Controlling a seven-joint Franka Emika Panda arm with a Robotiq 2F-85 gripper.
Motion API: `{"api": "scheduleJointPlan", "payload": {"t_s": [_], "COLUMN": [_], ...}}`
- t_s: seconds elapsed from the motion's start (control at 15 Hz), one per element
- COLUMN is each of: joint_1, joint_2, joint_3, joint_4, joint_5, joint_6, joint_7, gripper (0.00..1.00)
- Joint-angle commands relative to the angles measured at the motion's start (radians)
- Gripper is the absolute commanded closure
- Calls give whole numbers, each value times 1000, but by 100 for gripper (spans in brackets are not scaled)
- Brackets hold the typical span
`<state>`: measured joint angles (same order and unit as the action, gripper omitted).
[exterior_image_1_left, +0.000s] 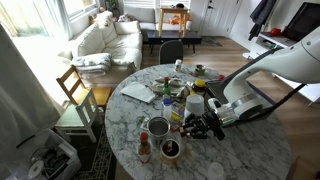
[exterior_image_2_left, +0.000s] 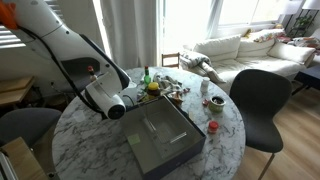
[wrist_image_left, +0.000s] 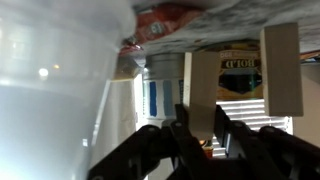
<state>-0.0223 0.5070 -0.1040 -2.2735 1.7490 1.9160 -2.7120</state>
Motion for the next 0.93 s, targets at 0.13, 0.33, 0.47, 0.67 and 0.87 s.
{"api": "scheduleJointPlan", "payload": {"t_s": [0.13, 0.33, 0.47, 0.67, 0.87], "joint_1": [-2, 1, 1, -2, -8], "joint_2": [83, 80, 76, 76, 85], "joint_3": [2, 0, -2, -4, -1], "joint_4": [3, -1, -5, -21, -20], "joint_5": [-2, -19, -27, -37, -33], "joint_6": [-13, 9, 16, 25, 21], "joint_7": [-48, -42, -42, -44, -55], "gripper": [92, 92, 92, 92, 92]}}
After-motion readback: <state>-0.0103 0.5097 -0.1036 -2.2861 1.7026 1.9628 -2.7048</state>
